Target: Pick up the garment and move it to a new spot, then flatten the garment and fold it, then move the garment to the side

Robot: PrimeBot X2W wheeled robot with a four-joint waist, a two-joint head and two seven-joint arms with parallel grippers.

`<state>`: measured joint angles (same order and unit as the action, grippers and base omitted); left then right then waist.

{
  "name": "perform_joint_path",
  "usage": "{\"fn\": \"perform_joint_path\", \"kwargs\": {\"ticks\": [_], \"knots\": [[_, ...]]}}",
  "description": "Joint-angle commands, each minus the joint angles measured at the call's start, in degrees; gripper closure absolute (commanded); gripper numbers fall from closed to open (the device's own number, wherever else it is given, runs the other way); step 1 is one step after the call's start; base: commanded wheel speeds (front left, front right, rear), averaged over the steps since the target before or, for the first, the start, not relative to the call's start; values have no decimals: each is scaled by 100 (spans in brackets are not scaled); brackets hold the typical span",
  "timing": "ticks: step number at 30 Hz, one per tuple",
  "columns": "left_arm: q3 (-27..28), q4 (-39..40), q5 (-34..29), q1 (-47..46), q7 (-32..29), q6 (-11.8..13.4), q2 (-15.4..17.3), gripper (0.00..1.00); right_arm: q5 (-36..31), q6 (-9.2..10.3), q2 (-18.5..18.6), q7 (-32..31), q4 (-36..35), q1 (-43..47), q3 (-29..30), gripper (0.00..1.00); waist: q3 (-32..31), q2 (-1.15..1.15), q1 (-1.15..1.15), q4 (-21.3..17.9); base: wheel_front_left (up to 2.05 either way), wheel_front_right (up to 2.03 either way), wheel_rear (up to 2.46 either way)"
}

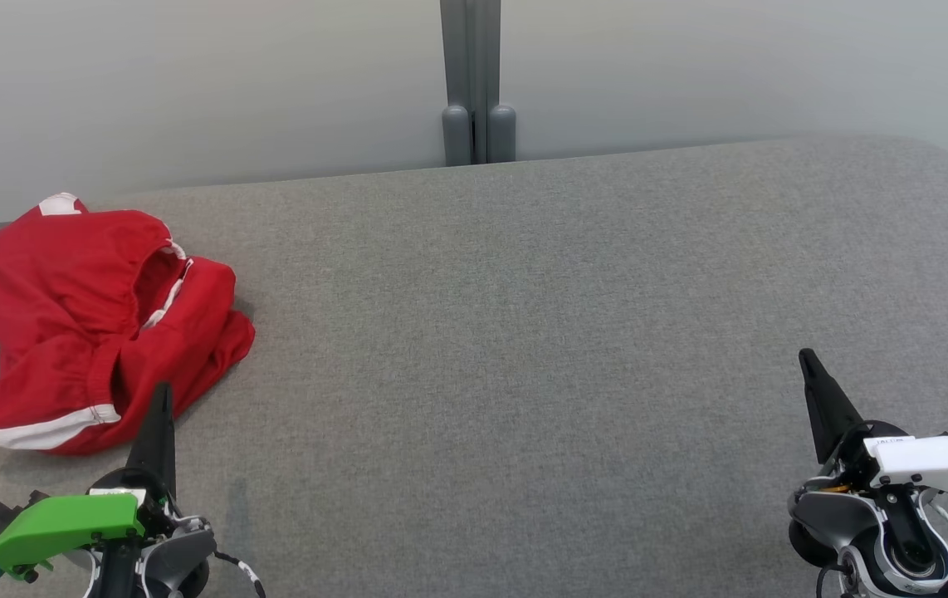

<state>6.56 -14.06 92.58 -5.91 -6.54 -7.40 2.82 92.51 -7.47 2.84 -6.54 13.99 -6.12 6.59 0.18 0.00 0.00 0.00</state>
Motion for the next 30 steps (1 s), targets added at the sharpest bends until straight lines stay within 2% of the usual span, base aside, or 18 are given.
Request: {"fn": "perform_joint_path", "kwargs": {"ticks": [1, 30], "knots": [[5, -3, -34, -82, -9, -30, 16, 100, -20, -5, 6, -13, 9, -33, 1, 100, 0, 0, 0, 0, 0, 0, 0], [5, -2, -34, -82, -9, -30, 16, 100, -20, -5, 7, -13, 9, -33, 1, 100, 0, 0, 0, 0, 0, 0, 0]]}}
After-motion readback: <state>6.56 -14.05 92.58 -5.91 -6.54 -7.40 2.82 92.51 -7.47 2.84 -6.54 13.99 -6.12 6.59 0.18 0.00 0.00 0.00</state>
